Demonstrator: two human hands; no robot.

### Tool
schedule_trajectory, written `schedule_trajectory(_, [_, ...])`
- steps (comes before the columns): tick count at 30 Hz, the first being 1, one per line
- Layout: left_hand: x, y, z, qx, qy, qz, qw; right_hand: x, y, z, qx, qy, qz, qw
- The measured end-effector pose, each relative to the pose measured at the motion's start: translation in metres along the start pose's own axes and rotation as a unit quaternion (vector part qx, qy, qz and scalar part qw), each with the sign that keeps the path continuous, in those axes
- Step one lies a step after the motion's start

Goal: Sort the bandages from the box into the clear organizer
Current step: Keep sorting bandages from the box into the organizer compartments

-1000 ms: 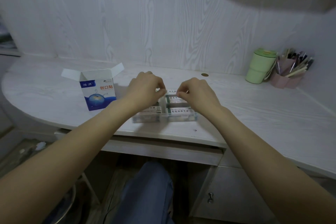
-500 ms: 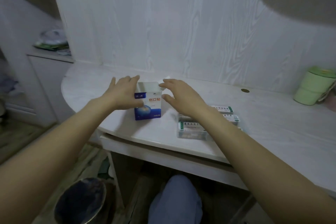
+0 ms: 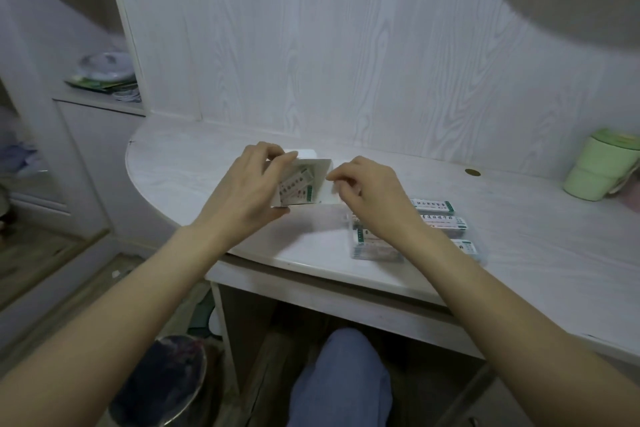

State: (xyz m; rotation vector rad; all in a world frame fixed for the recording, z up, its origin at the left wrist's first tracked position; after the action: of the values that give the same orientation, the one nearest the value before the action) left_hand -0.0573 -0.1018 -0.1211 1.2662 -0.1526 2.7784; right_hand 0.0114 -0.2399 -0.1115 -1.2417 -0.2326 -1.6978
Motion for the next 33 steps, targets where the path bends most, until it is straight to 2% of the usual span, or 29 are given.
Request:
schedule_trajectory(3, [0.006,0.010,0.002,-0.037,0.025,0.003,0.999,0.001,-0.017,-0.004,0.049,-0.031,-0.037,0.998])
schedule_trajectory(8, [0.011,0.023,0.006,-0.054,0.017,0.003,0.998,-0.022,-0.027,0.002,0.087,-0.133,-0.142,0.977])
schedule_trajectory(13, [0.016,0.034,0.009,-0.079,0.029,0.013,0.996,-0.034,-0.026,0.006,0.021,-0.240,-0.210,0.948])
schedule_trajectory(17, [0.016,0.035,0.009,-0.092,0.042,0.026,0.995,-0.033,-0.028,-0.002,-0.013,-0.290,-0.186,0.939])
schedule_trajectory(28, [0.013,0.037,0.011,-0.083,0.075,0.024,0.993,-0.028,-0.025,-0.006,0.001,-0.274,-0.162,0.948])
schedule_trajectory(33, [0.012,0.025,0.005,-0.058,0.071,-0.001,0.996,-0.016,-0.035,-0.005,0.097,-0.169,-0.178,0.965])
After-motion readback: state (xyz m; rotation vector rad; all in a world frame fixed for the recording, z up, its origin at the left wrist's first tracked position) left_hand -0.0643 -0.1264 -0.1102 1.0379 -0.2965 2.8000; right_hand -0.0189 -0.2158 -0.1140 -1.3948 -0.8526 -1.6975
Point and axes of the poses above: each hand's wrist, its own z-axis towards the middle knuckle, its own x-axis out of the back of the hand, y = z × x, the point moved 7 cm from there along z, towards the middle knuckle
